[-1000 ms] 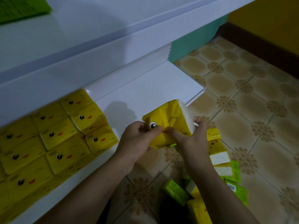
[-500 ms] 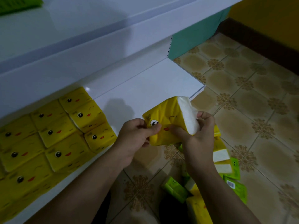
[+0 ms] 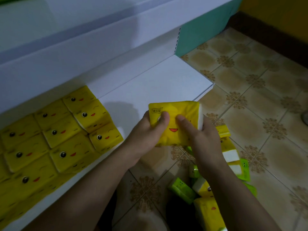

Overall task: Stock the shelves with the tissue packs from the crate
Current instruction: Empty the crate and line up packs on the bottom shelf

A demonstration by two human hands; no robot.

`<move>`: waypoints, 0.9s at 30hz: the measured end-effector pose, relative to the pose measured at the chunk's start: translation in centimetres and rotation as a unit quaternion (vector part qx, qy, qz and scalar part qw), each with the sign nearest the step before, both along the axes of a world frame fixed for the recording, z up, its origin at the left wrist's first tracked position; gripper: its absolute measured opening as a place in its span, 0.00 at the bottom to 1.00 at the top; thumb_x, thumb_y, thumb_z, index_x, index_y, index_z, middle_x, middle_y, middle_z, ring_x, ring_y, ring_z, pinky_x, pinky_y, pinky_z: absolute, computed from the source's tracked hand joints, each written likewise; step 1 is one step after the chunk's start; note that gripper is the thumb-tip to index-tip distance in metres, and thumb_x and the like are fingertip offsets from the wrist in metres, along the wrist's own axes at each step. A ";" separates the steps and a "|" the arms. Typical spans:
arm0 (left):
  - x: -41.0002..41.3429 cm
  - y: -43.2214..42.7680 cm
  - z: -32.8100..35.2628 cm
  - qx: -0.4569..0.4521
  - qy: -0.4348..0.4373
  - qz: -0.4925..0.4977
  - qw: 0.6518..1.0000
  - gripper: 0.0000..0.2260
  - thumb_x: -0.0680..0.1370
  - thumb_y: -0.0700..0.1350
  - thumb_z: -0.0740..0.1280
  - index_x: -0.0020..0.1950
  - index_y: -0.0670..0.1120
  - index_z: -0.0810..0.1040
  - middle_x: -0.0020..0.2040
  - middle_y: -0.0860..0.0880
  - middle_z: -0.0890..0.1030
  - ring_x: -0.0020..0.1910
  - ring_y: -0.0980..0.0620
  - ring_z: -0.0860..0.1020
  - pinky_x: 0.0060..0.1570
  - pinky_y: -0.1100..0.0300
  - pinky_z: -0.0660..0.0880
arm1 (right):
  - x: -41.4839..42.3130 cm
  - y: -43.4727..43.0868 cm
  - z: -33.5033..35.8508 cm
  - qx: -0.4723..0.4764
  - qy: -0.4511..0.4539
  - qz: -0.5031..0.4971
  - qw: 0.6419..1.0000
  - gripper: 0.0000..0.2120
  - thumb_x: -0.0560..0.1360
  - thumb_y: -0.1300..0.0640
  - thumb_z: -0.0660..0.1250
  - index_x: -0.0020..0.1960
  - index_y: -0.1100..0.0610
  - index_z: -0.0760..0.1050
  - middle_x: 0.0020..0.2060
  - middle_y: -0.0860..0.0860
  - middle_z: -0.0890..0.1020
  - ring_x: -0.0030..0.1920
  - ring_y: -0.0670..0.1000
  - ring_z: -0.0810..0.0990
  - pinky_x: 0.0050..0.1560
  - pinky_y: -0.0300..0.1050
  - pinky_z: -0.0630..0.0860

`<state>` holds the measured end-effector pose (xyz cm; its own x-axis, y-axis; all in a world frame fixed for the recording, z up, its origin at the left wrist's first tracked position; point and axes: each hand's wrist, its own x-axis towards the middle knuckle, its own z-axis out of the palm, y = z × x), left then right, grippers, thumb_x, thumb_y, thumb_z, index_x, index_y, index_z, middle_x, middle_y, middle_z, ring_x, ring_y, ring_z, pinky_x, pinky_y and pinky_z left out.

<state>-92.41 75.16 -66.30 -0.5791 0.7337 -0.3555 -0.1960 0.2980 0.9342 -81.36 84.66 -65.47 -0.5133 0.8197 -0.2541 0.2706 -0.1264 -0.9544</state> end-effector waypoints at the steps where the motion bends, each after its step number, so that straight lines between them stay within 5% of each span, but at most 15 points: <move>1: 0.1 0.1 -0.2 -0.003 -0.031 0.011 0.999 0.33 0.62 0.74 0.64 0.63 0.60 0.75 0.59 0.55 0.81 0.57 0.52 0.80 0.57 0.46 0.78 | -0.1 -0.1 0.1 0.018 -0.009 -0.002 1.000 0.28 0.61 0.34 0.72 0.49 0.56 0.78 0.43 0.56 0.83 0.44 0.58 0.83 0.44 0.63 0.79; 4: -0.3 0.2 -0.7 0.013 -0.054 0.072 0.996 0.27 0.65 0.70 0.67 0.60 0.58 0.79 0.56 0.54 0.83 0.56 0.50 0.81 0.58 0.45 0.77 | -0.1 -0.4 0.4 0.090 -0.035 -0.001 0.995 0.20 0.66 0.39 0.74 0.46 0.54 0.76 0.39 0.48 0.82 0.40 0.50 0.81 0.42 0.54 0.79; 8: -0.4 0.1 -0.6 0.010 0.102 0.141 0.985 0.13 0.76 0.61 0.61 0.51 0.55 0.78 0.49 0.52 0.83 0.51 0.51 0.82 0.55 0.45 0.78 | -0.4 -1.3 0.9 0.122 -0.004 0.017 0.992 0.15 0.69 0.48 0.76 0.42 0.54 0.72 0.31 0.39 0.76 0.31 0.39 0.72 0.31 0.35 0.69; 11: -0.5 0.2 0.0 -0.031 0.185 0.163 0.969 0.11 0.82 0.56 0.58 0.44 0.56 0.75 0.45 0.53 0.81 0.48 0.51 0.80 0.53 0.49 0.77 | -0.6 -1.7 1.0 0.123 -0.002 -0.001 0.992 0.17 0.67 0.43 0.74 0.44 0.53 0.73 0.33 0.44 0.77 0.32 0.40 0.73 0.34 0.41 0.72; 13: -0.8 0.1 0.4 0.010 0.067 0.114 0.991 0.10 0.78 0.60 0.64 0.50 0.55 0.79 0.48 0.53 0.83 0.50 0.54 0.82 0.53 0.52 0.78 | -0.5 -1.7 0.9 0.092 0.007 -0.013 0.996 0.20 0.67 0.40 0.73 0.51 0.51 0.74 0.40 0.46 0.80 0.38 0.41 0.78 0.42 0.51 0.78; 16: -0.4 0.0 -0.1 0.045 -0.074 0.003 0.996 0.27 0.69 0.64 0.71 0.65 0.54 0.76 0.57 0.53 0.83 0.57 0.52 0.81 0.56 0.53 0.77 | -0.3 -1.4 0.6 0.074 0.022 0.040 0.996 0.40 0.67 0.34 0.70 0.72 0.48 0.63 0.62 0.45 0.77 0.60 0.43 0.77 0.60 0.54 0.77; 20: -0.6 0.1 -1.6 0.010 -0.079 0.025 0.997 0.43 0.61 0.79 0.64 0.71 0.59 0.68 0.65 0.55 0.77 0.65 0.52 0.76 0.67 0.48 0.69 | -0.2 -1.1 0.2 -0.038 0.075 0.117 0.990 0.45 0.67 0.32 0.64 0.78 0.39 0.49 0.74 0.42 0.65 0.71 0.44 0.67 0.70 0.54 0.68; 24: -0.7 -0.6 -1.2 -0.035 0.013 0.054 0.998 0.37 0.64 0.73 0.63 0.69 0.58 0.68 0.63 0.57 0.77 0.62 0.54 0.76 0.66 0.48 0.72 | -0.3 -1.4 0.1 -0.037 0.051 0.145 0.987 0.41 0.76 0.50 0.69 0.79 0.45 0.47 0.71 0.46 0.68 0.67 0.46 0.73 0.66 0.53 0.73; 27: -1.4 -1.2 -1.2 -0.012 0.023 0.128 0.991 0.27 0.66 0.67 0.72 0.58 0.52 0.78 0.53 0.54 0.83 0.53 0.54 0.82 0.57 0.47 0.78 | -0.9 -1.1 0.0 -0.057 0.051 0.112 0.991 0.36 0.73 0.57 0.72 0.75 0.45 0.59 0.61 0.49 0.78 0.51 0.50 0.83 0.45 0.53 0.83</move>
<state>-93.82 73.93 -67.46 -0.7616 0.5518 -0.3398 -0.2260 0.2653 0.9373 -82.26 83.58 -65.51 -0.7074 0.6510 -0.2753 0.2066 -0.1820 -0.9613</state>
